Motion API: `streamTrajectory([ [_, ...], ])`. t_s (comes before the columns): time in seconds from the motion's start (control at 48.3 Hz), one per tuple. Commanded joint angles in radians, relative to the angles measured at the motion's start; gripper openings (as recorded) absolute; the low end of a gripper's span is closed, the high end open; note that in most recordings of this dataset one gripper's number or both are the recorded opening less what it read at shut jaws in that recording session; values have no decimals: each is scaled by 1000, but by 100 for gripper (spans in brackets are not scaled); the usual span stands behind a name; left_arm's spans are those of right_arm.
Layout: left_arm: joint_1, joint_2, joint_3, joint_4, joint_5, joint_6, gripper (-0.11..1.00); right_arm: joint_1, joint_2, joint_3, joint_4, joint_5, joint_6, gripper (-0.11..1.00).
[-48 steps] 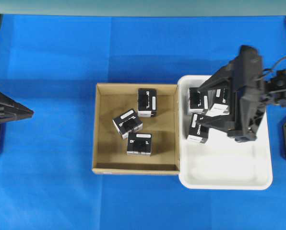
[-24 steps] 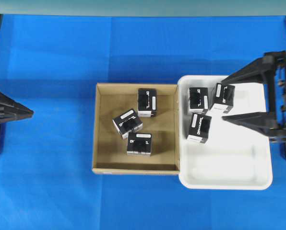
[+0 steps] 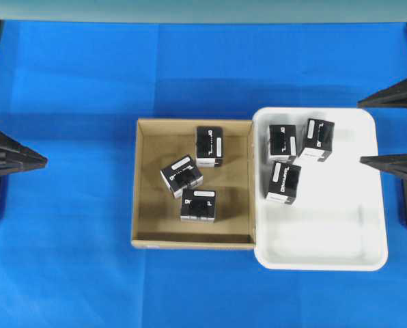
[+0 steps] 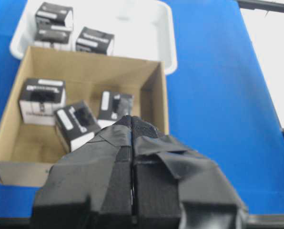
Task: Pick a box that is randomly placed inside the cardboard box.
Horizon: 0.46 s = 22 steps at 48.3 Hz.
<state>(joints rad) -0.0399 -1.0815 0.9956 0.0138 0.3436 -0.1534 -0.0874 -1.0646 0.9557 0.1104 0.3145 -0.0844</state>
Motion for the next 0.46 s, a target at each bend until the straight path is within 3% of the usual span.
streamTrajectory([
  [0.0,2,5,-21,3,-5,0,-7,2,-11,-3,2,-5,3,97],
  [0.435,2,6,-20,3,-3,-9,-7,2,-66,34,18,-2,3,97],
])
